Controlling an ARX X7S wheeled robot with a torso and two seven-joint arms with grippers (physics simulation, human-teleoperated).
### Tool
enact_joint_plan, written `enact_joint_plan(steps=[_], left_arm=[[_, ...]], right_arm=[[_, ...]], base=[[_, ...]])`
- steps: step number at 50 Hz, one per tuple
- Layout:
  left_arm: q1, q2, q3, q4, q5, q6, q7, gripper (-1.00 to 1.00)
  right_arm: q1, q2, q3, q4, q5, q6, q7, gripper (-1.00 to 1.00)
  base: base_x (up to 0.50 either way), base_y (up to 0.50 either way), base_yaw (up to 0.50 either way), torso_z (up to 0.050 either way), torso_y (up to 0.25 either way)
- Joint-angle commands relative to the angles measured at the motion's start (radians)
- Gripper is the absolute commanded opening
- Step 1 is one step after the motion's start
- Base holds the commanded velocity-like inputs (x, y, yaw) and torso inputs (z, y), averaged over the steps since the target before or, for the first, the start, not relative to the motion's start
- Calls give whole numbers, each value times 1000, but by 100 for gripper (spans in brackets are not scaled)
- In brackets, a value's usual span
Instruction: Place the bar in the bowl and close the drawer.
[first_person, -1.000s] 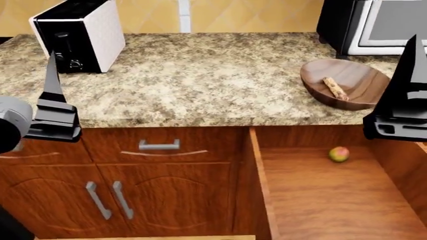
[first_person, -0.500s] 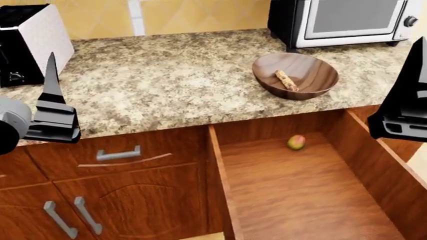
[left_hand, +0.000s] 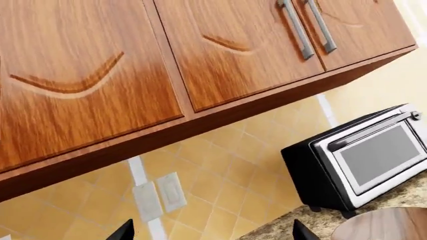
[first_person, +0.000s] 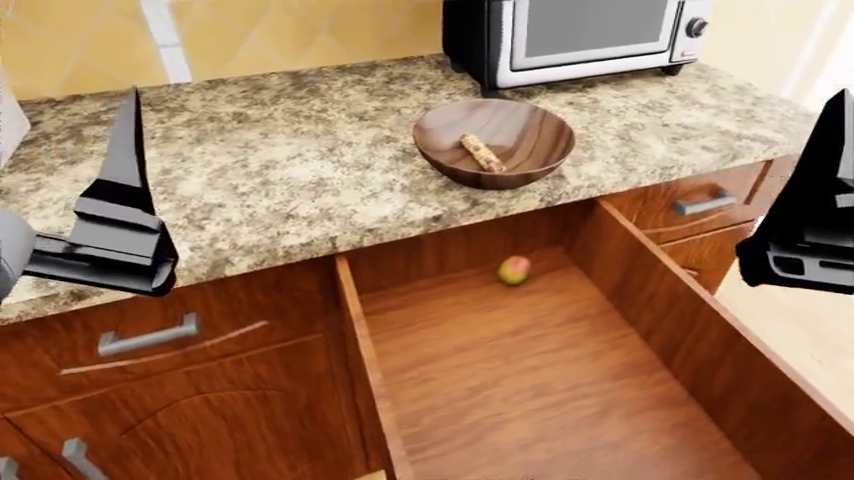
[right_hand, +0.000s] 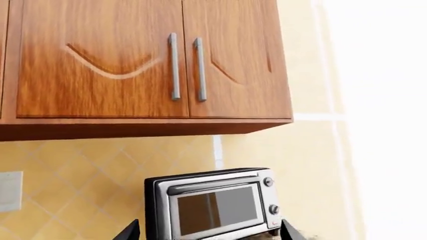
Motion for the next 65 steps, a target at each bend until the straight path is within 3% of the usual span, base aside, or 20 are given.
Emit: enact_joint_plan(steps=[1,7,46,65], left_arm=[[29,-56,-49,7,-83,135,77,100],[86,-83,-97,2,-79,164,85,100],[3,-77,19,-8,-39,143,49,100],[11,-91,30,-7,-32,156,42,100]], right_arm=[[-37,12,-23,4,-40,-33,6,100],[-49,12,-29,8,-49,-42,7,100],[-105,-15,-55,35,-76,-77,24,100],[-112,-37,-47,53,-115,-70,52,100]], base=[[0,0,-500,0,0],[0,0,-500,0,0],[-37,23,-497,0,0],[133,266,0,0,0]])
